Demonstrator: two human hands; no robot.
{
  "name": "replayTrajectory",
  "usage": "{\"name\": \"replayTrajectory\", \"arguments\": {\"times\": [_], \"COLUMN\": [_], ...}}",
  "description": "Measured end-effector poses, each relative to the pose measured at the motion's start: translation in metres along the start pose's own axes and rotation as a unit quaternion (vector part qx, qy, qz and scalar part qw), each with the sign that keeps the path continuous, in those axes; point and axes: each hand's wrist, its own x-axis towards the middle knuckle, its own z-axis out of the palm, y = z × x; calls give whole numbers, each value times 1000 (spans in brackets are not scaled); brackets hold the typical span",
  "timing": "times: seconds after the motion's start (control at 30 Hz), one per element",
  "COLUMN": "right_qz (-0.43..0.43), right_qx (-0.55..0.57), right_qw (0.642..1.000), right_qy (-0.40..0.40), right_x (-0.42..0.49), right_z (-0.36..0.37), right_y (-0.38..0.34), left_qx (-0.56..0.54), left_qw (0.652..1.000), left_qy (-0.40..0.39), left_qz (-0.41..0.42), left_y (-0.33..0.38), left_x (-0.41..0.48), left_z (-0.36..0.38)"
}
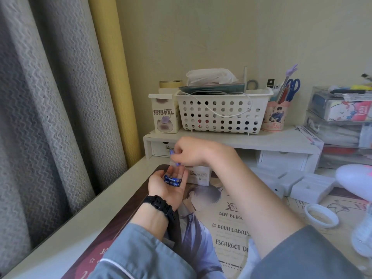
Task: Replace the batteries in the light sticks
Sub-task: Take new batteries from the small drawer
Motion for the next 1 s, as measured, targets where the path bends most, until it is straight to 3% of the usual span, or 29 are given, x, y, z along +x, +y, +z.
{"name": "replayTrajectory", "arguments": {"times": [0.1, 0.27, 0.5, 0.7, 1.0], "right_qz": [20, 59, 104, 117, 114], "right_qx": [-70, -40, -84, -124, -163], "right_qw": [997, 996, 985, 984, 979], "right_qy": [-35, 62, -107, -46, -43], "right_x": [1, 2, -3, -7, -2], "right_z": [12, 9, 15, 27, 29], "right_y": [-4, 6, 13, 5, 6], "left_qx": [19, 4, 75, 91, 97], "left_qw": [1000, 999, 996, 994, 994], "left_qy": [-9, 17, 44, 41, 38], "left_qz": [1, -39, -35, -33, -42], "left_y": [-1, 1, -2, -1, -1], "left_x": [-3, -5, 1, 3, 3], "left_z": [0, 1, -1, -3, -3]}}
